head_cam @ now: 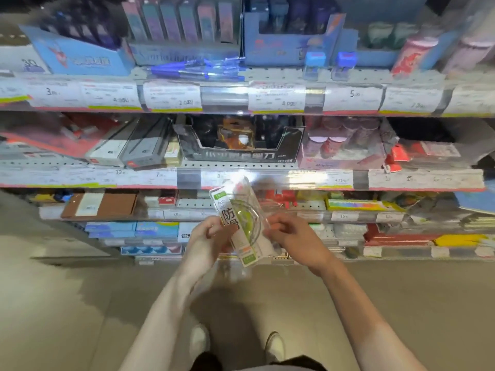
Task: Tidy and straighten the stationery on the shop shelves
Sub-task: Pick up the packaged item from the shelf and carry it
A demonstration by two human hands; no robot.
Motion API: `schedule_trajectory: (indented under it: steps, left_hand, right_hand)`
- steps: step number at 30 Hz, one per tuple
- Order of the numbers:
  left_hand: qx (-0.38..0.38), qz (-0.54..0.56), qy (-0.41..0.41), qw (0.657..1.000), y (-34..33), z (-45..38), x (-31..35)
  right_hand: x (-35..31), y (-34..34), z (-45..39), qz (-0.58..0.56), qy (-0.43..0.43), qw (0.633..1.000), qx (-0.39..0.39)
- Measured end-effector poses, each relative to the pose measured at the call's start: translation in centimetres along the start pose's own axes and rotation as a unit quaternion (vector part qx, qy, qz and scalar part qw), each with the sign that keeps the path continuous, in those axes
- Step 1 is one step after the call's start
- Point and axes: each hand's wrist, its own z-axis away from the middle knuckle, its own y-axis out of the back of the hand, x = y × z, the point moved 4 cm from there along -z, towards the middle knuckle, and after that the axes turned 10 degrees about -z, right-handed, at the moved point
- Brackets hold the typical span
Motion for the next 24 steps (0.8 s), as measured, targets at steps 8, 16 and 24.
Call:
schedule_trajectory:
  steps: [8, 16, 24]
  left_hand:
    - [0.001, -0.028, 0.075, 0.997, 3.2, -1.7, -7.2]
    - [-0.013, 0.013, 0.100, 0.995, 5.1, -4.3, -11.1]
    - [0.063, -0.021, 0.044, 0.997, 6.9, -11.5, -10.5]
  right_hand:
    - [5.7, -5.1, -1.8, -0.006, -0.106, 0.994, 0.009]
    - [8.8, -8.7, -7.2, -0.076, -0.162, 0.979, 0.094]
    - [7.4, -10.1, -12.8, -0.117, -0.134, 0.979, 0.099]
